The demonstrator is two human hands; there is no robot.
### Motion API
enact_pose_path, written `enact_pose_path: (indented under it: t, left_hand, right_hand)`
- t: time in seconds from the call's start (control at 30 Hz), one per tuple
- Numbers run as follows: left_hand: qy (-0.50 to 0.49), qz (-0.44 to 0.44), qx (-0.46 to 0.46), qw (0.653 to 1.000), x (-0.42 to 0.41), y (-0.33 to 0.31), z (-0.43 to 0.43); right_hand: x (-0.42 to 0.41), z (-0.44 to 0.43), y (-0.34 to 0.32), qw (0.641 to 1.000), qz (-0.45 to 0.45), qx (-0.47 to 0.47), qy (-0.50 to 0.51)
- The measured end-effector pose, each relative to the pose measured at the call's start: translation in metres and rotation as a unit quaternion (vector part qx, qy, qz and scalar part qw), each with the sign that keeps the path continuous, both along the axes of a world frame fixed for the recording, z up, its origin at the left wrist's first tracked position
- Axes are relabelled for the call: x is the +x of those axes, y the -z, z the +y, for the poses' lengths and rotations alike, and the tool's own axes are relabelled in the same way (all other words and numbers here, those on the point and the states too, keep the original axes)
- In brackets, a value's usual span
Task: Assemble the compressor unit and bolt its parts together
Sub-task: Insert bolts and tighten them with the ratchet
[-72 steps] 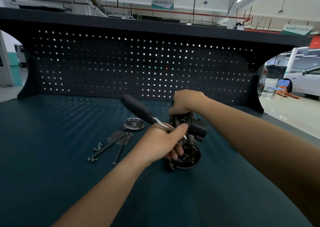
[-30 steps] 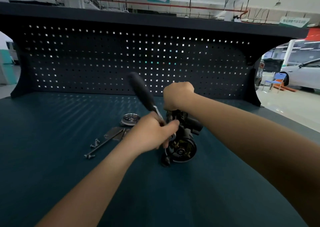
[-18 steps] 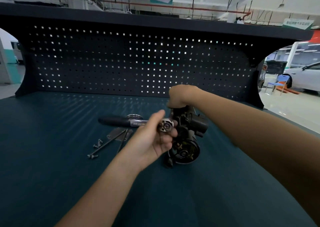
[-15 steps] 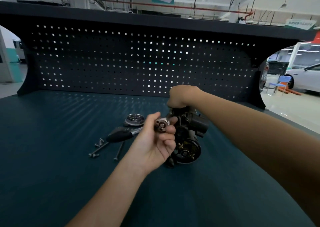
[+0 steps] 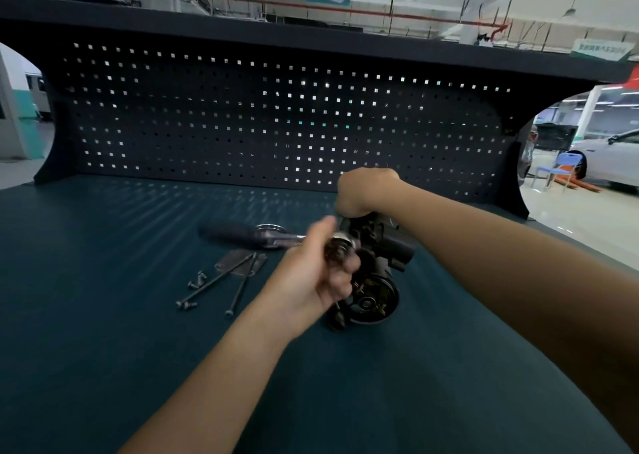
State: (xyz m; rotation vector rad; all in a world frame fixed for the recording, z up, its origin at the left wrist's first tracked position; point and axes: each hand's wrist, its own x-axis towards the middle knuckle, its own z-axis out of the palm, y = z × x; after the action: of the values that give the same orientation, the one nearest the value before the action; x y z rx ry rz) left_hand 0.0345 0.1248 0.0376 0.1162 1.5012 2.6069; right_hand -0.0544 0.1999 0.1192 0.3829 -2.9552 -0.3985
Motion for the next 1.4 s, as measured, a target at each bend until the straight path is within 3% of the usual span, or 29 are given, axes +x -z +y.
enact_pose_path:
  t: [0.07, 0.13, 0.2, 0.27, 0.33, 0.43, 0.47, 0.5, 0.53, 0.57, 0.63, 0.67, 0.7, 0.73, 0.77, 0.8, 0.87, 0.9, 0.93, 0.97, 1.03, 1.1, 1.13, 1.17, 1.2, 1.27, 1.33, 1.37, 1.4]
  left_hand:
    - [0.086, -0.064, 0.251, 0.962, 0.003, 0.005, -0.002]
    - [0.108, -0.072, 0.266, 0.955, 0.002, 0.008, -0.001]
    - [0.066, -0.058, 0.109, 0.990, -0.002, 0.004, 0.000]
    - [-0.032, 0.018, -0.159, 0.987, -0.005, -0.003, 0.000]
    - [-0.120, 0.127, -0.387, 0.905, -0.008, -0.008, 0.000]
    - [-0.159, 0.242, -0.564, 0.773, -0.009, -0.013, 0.000]
    - [-0.159, 0.252, -0.585, 0.755, -0.009, -0.014, 0.001]
    - [-0.147, 0.246, -0.585, 0.758, -0.009, -0.013, 0.000]
    - [-0.133, 0.225, -0.562, 0.785, -0.009, -0.013, 0.001]
    - [-0.117, 0.188, -0.493, 0.841, -0.006, -0.011, 0.002]
    - [-0.039, 0.049, -0.244, 0.968, -0.002, -0.007, -0.001]
    - [0.036, -0.028, -0.059, 0.997, 0.001, -0.006, -0.003]
    - [0.100, -0.088, 0.139, 0.981, 0.003, -0.005, -0.007]
    - [0.136, -0.113, 0.286, 0.942, 0.004, -0.005, -0.010]
    - [0.142, -0.110, 0.347, 0.921, 0.005, -0.004, -0.013]
    - [0.133, -0.102, 0.329, 0.929, 0.004, -0.004, -0.012]
    - [0.070, -0.078, 0.122, 0.987, 0.000, -0.004, -0.009]
    - [0.024, -0.045, -0.027, 0.998, -0.002, -0.005, -0.008]
    - [-0.018, 0.005, -0.172, 0.985, -0.002, -0.008, -0.007]
    - [-0.049, 0.064, -0.310, 0.947, -0.003, -0.010, -0.007]
    - [-0.088, 0.162, -0.536, 0.824, -0.005, -0.014, -0.008]
    - [-0.137, 0.208, -0.657, 0.712, -0.005, -0.015, -0.007]
    - [-0.164, 0.218, -0.671, 0.690, -0.005, -0.013, -0.006]
    - [-0.181, 0.223, -0.662, 0.692, -0.006, -0.010, -0.005]
    - [-0.181, 0.221, -0.633, 0.719, -0.006, -0.008, -0.004]
    - [-0.146, 0.172, -0.495, 0.839, -0.007, -0.004, -0.003]
    - [-0.069, 0.045, -0.225, 0.971, -0.006, -0.004, -0.004]
    - [-0.020, -0.020, -0.077, 0.997, -0.005, -0.004, -0.006]
    - [0.019, -0.068, 0.047, 0.996, -0.005, -0.004, -0.008]
  right_hand:
    - [-0.004, 0.001, 0.000, 0.999, -0.013, -0.032, 0.005]
    - [-0.006, 0.001, 0.002, 1.000, 0.001, -0.027, 0.006]
    - [-0.007, 0.001, 0.004, 1.000, 0.014, -0.011, 0.004]
    - [-0.006, 0.003, 0.003, 1.000, 0.022, 0.004, 0.001]
    - [-0.005, 0.007, -0.001, 1.000, 0.030, 0.010, -0.004]
    - [-0.005, 0.011, -0.001, 1.000, 0.025, 0.008, -0.015]
    - [-0.005, 0.010, 0.001, 1.000, 0.022, 0.010, -0.020]
    - [-0.005, 0.010, 0.002, 0.999, 0.020, 0.013, -0.023]
    - [-0.005, 0.009, 0.003, 0.999, 0.019, 0.018, -0.026]
    - [-0.006, 0.009, 0.003, 0.999, 0.020, 0.021, -0.030]
    - [-0.007, 0.008, 0.002, 0.999, 0.013, 0.015, -0.034]
    - [-0.008, 0.007, 0.001, 0.999, 0.005, 0.001, -0.034]
    - [-0.009, 0.006, 0.000, 0.999, -0.004, -0.016, -0.033]
    - [-0.010, 0.005, -0.001, 0.999, -0.011, -0.032, -0.031]
    - [-0.011, 0.004, 0.000, 0.999, -0.013, -0.036, -0.029]
    - [-0.012, 0.003, 0.001, 0.999, -0.012, -0.029, -0.027]
    - [-0.012, 0.002, 0.002, 1.000, -0.003, -0.007, -0.021]
    - [-0.012, 0.003, 0.002, 1.000, 0.003, 0.000, -0.017]
    - [-0.011, 0.004, 0.001, 1.000, 0.009, 0.004, -0.016]
    - [-0.010, 0.006, 0.001, 1.000, 0.014, 0.005, -0.018]
    - [-0.009, 0.008, 0.001, 0.999, 0.024, 0.006, -0.028]
    - [-0.009, 0.010, 0.004, 0.998, 0.042, 0.009, -0.046]
    - [-0.009, 0.010, 0.006, 0.997, 0.054, 0.012, -0.052]
    - [-0.010, 0.010, 0.007, 0.997, 0.056, 0.013, -0.053]
    - [-0.011, 0.010, 0.006, 0.997, 0.047, 0.010, -0.052]
    - [-0.012, 0.011, 0.003, 0.999, 0.016, 0.005, -0.030]
    - [-0.012, 0.011, 0.000, 1.000, 0.001, 0.000, -0.007]
    - [-0.014, 0.012, -0.001, 1.000, -0.003, -0.007, -0.004]
    - [-0.014, 0.013, -0.001, 1.000, -0.005, -0.012, 0.001]
